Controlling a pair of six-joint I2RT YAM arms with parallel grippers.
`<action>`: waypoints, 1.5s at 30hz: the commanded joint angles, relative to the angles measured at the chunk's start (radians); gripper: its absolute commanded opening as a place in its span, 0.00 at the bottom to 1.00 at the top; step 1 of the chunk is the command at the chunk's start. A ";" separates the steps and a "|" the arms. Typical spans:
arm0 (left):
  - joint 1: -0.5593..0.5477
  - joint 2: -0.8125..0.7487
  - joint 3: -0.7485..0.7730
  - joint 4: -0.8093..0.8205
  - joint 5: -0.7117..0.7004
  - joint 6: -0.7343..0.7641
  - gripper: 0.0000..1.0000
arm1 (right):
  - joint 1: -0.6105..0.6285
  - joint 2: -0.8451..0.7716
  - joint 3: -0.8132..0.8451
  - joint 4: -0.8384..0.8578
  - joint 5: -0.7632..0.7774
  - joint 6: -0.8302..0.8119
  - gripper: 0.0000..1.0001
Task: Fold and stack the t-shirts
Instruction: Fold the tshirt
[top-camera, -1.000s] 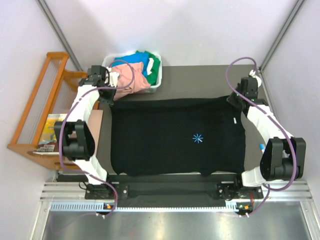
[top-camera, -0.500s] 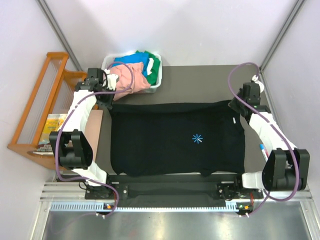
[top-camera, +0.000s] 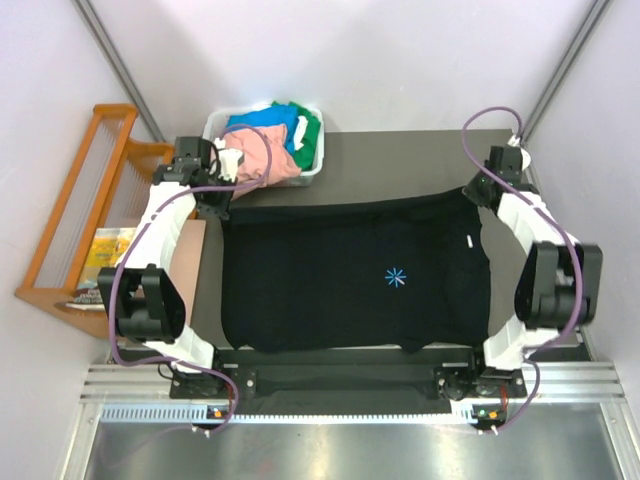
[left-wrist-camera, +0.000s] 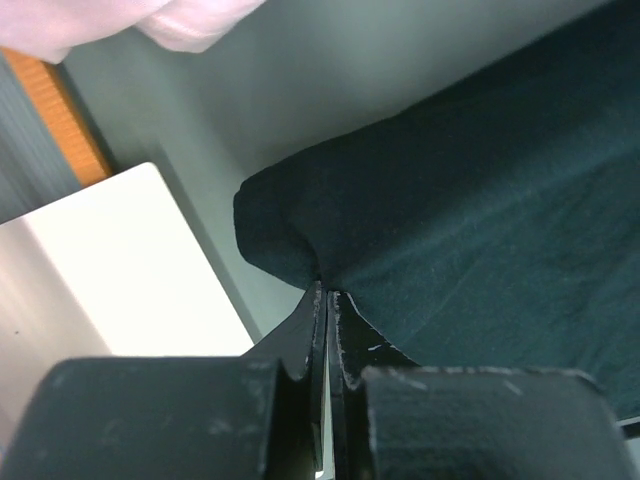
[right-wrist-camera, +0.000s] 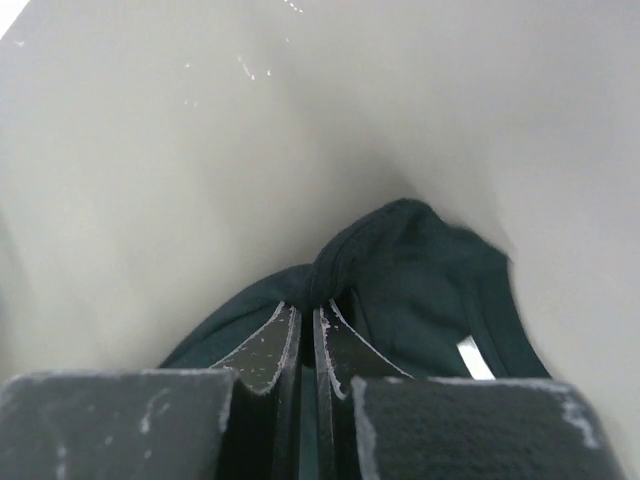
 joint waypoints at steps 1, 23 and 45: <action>-0.006 -0.035 -0.012 -0.001 0.002 -0.010 0.00 | -0.016 0.187 0.150 0.049 -0.057 0.002 0.00; -0.019 -0.015 -0.110 0.041 0.021 -0.024 0.00 | 0.010 0.351 0.375 0.069 -0.232 -0.093 0.78; -0.024 -0.044 -0.157 0.062 0.015 -0.022 0.00 | 0.143 0.085 -0.057 0.026 -0.163 -0.091 0.56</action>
